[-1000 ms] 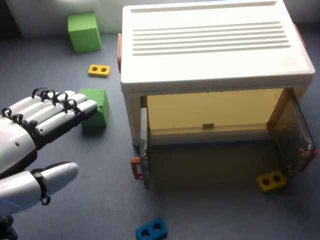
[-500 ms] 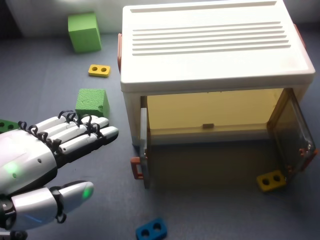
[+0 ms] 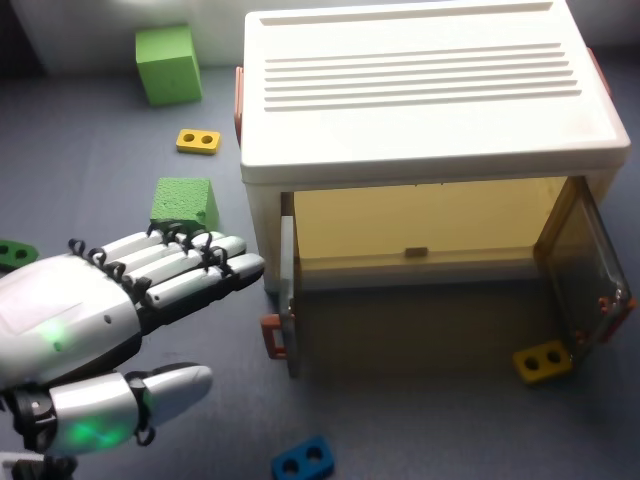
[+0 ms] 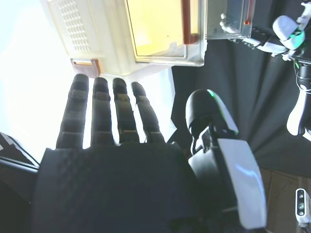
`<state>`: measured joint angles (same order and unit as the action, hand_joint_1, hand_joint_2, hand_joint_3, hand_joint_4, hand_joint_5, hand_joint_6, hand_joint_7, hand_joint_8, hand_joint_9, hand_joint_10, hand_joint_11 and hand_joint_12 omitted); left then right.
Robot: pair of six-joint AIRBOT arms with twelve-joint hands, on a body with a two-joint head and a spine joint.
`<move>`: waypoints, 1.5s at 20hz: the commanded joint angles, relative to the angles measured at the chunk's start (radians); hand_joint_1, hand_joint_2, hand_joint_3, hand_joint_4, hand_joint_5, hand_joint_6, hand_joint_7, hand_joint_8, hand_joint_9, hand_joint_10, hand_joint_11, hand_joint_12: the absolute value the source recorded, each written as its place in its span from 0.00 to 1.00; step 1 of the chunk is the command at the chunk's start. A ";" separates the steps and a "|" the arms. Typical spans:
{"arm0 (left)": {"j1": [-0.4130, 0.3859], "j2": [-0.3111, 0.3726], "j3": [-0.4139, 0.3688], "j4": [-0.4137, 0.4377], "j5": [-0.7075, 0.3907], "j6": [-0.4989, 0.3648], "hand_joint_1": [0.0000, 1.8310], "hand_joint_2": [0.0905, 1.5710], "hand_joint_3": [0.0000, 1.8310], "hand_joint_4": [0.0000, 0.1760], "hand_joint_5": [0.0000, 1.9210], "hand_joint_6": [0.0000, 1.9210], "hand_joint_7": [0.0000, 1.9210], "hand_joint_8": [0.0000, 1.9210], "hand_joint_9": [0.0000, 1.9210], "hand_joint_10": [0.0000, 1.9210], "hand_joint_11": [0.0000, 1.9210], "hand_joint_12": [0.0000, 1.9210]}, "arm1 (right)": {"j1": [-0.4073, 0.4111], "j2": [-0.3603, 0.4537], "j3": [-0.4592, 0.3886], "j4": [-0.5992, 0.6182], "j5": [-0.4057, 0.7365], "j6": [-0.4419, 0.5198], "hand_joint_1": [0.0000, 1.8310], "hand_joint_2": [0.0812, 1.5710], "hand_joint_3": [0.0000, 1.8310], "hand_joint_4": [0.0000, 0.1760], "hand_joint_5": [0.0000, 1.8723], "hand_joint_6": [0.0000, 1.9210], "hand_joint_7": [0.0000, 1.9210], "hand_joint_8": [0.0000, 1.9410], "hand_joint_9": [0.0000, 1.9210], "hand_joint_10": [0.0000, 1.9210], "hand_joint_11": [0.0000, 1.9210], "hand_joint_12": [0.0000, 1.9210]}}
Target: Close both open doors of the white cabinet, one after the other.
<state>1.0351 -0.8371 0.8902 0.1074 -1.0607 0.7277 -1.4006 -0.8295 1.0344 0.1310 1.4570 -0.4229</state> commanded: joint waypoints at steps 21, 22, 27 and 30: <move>-0.119 -0.073 0.045 0.133 -0.021 -0.094 0.00 1.00 0.05 0.00 0.05 0.00 0.04 0.00 0.05 0.00 0.00 0.19 | 0.004 -0.004 0.005 0.018 0.111 0.007 0.00 0.92 0.00 0.13 0.03 0.00 0.02 0.00 0.01 0.00 0.03 0.01; -0.121 -0.074 0.045 0.134 -0.021 -0.094 0.00 1.00 0.05 0.00 0.05 0.00 0.04 0.00 0.05 0.00 0.00 0.19 | 0.004 -0.004 0.005 0.018 0.111 0.007 0.00 0.92 0.00 0.13 0.03 0.00 0.02 0.00 0.01 0.00 0.03 0.01; -0.150 -0.094 0.057 0.149 -0.019 -0.096 0.00 1.00 0.06 0.00 0.03 0.00 0.02 0.00 0.05 0.00 0.00 0.21 | 0.004 -0.004 0.005 0.015 0.111 0.009 0.00 0.92 0.00 0.06 0.04 0.00 0.02 0.00 0.02 0.00 0.05 0.01; -0.173 -0.106 0.065 0.163 -0.014 -0.100 0.00 1.00 0.07 0.00 0.00 0.00 0.00 0.00 0.02 0.00 0.00 0.13 | 0.004 -0.004 0.006 0.014 0.110 0.009 0.00 0.91 0.00 0.09 0.03 0.00 0.02 0.00 0.02 0.00 0.05 0.01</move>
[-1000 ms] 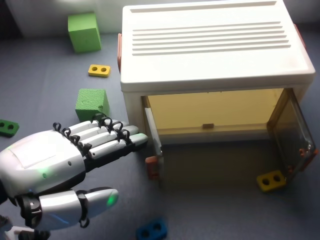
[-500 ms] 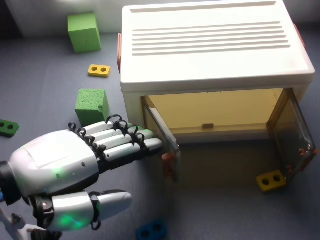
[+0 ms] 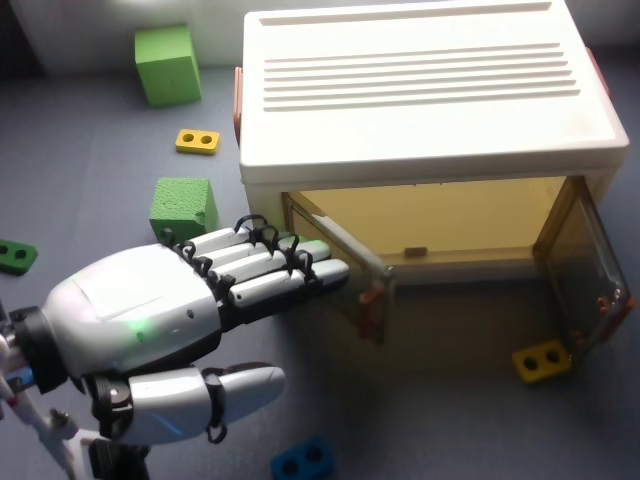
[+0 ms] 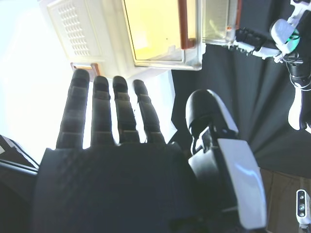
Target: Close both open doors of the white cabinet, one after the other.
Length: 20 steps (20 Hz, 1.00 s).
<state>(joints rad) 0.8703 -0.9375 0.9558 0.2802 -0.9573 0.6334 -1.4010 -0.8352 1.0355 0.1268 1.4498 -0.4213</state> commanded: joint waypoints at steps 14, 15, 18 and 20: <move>-0.050 -0.020 0.011 0.008 -0.114 -0.010 0.00 1.00 0.10 0.00 0.00 0.00 0.00 0.00 0.00 0.00 0.00 0.04 | 0.005 0.001 -0.003 -0.004 0.116 0.011 0.00 0.89 0.00 0.14 0.03 0.00 0.03 0.00 0.03 0.00 0.04 0.00; -0.047 -0.017 0.008 0.009 -0.117 -0.010 0.00 1.00 0.10 0.00 0.00 0.00 0.00 0.00 0.00 0.00 0.00 0.04 | 0.005 0.001 -0.003 -0.008 0.114 0.011 0.00 0.89 0.00 0.13 0.03 0.00 0.03 0.00 0.03 0.00 0.03 0.00; -0.027 -0.002 -0.006 0.006 -0.124 -0.011 0.00 1.00 0.09 0.00 0.01 0.00 0.00 0.00 0.01 0.00 0.00 0.09 | 0.005 0.001 -0.005 -0.022 0.107 0.015 0.00 0.89 0.00 0.18 0.04 0.00 0.03 0.00 0.02 0.00 0.03 0.00; -0.011 0.011 -0.016 0.002 -0.128 -0.011 0.00 1.00 0.07 0.00 0.02 0.00 0.01 0.00 0.02 0.00 0.00 0.13 | 0.005 0.001 -0.005 -0.027 0.105 0.017 0.00 0.90 0.00 0.16 0.04 0.00 0.02 0.00 0.02 0.00 0.03 0.00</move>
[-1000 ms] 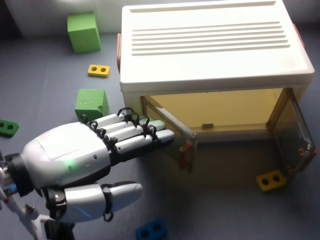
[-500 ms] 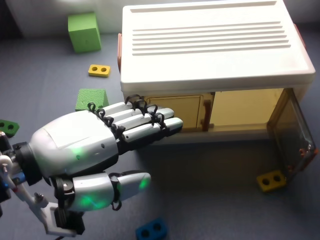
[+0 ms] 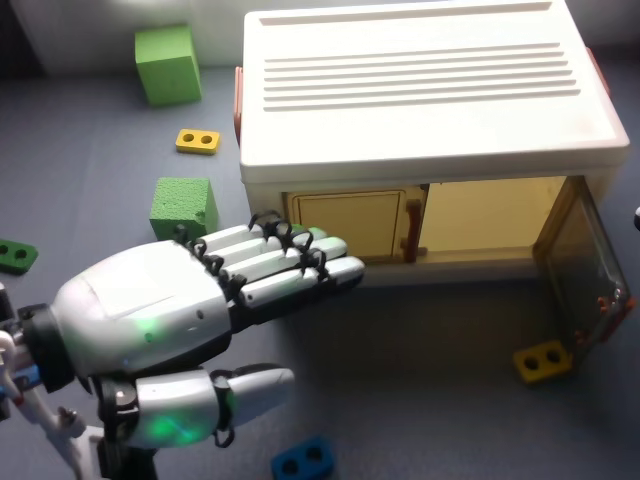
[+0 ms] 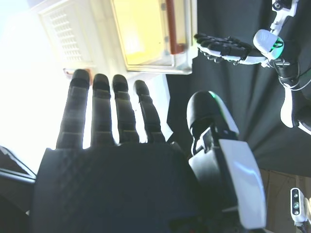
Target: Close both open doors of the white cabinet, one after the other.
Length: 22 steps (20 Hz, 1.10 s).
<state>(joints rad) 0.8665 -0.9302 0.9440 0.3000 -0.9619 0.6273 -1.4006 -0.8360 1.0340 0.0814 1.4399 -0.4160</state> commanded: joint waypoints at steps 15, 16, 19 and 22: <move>0.167 0.115 -0.081 -0.265 -0.236 0.166 0.00 1.00 0.08 0.00 0.01 0.00 0.00 0.00 0.01 0.00 0.00 0.15 | 0.006 -0.010 -0.010 -0.030 0.056 0.013 0.00 0.92 0.00 0.00 0.03 0.00 0.01 0.00 0.00 0.00 0.00 0.00; 0.176 0.120 -0.086 -0.297 -0.260 0.187 0.00 1.00 0.08 0.00 0.01 0.00 0.00 0.00 0.02 0.00 0.00 0.15 | 0.009 -0.011 -0.010 -0.037 0.050 0.013 0.00 0.92 0.01 0.00 0.03 0.00 0.01 0.00 0.00 0.00 0.00 0.00; 0.199 0.130 -0.096 -0.360 -0.314 0.225 0.00 1.00 0.06 0.00 0.00 0.00 0.00 0.00 0.02 0.00 0.00 0.17 | 0.021 -0.014 -0.009 -0.054 0.038 0.013 0.00 0.92 0.00 0.00 0.03 0.00 0.01 0.00 0.00 0.00 0.00 0.00; 0.228 0.144 -0.109 -0.408 -0.367 0.250 0.00 1.00 0.08 0.00 0.01 0.00 0.01 0.00 0.02 0.00 0.00 0.23 | 0.040 -0.020 -0.008 -0.070 0.033 0.012 0.00 0.93 0.00 0.00 0.02 0.00 0.01 0.00 0.00 0.00 0.00 0.00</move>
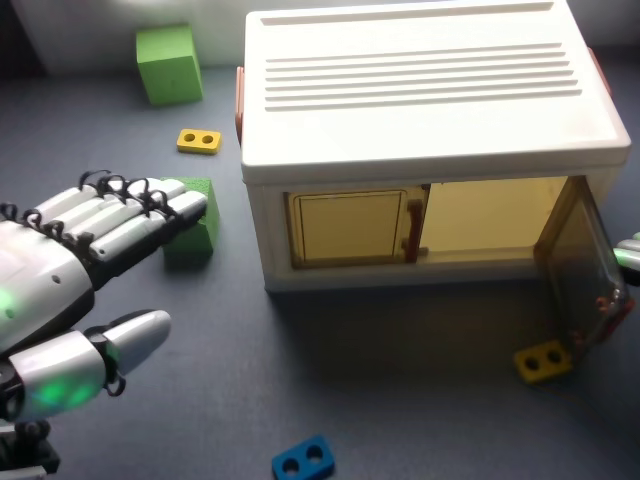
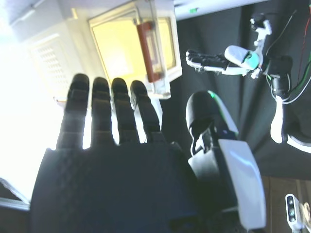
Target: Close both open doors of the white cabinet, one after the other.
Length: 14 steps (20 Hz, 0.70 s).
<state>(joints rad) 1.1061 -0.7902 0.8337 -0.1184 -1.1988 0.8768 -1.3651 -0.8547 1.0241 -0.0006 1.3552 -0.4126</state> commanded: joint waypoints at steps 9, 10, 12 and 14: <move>0.031 0.010 -0.017 -0.033 -0.178 0.009 0.00 1.00 0.05 0.00 0.03 0.00 0.02 0.00 0.03 0.00 0.00 0.23 | 0.079 -0.034 0.015 -0.046 0.084 0.012 0.00 0.94 0.01 0.00 0.01 0.00 0.00 0.00 0.00 0.00 0.00 0.00; 0.033 0.010 -0.017 -0.035 -0.179 0.009 0.00 1.00 0.05 0.00 0.04 0.00 0.02 0.00 0.03 0.00 0.00 0.22 | 0.084 -0.037 0.018 -0.050 0.083 0.015 0.00 0.94 0.01 0.00 0.02 0.00 0.01 0.00 0.00 0.00 0.00 0.00; 0.039 0.010 -0.019 -0.038 -0.187 0.009 0.00 1.00 0.03 0.00 0.02 0.00 0.00 0.00 0.01 0.00 0.00 0.16 | 0.096 -0.045 0.021 -0.055 0.082 0.017 0.00 0.95 0.01 0.00 0.02 0.00 0.01 0.00 0.00 0.00 0.00 0.00; 0.052 0.010 -0.024 -0.046 -0.205 0.009 0.00 1.00 0.03 0.00 0.03 0.00 0.01 0.00 0.02 0.00 0.00 0.19 | 0.115 -0.059 0.026 -0.063 0.079 0.018 0.00 0.96 0.01 0.00 0.03 0.00 0.01 0.00 0.00 0.00 0.00 0.00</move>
<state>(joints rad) 1.1645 -0.7841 0.8101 -0.1688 -1.2728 0.8890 -1.2549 -0.9150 1.0496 -0.0757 1.3128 -0.4026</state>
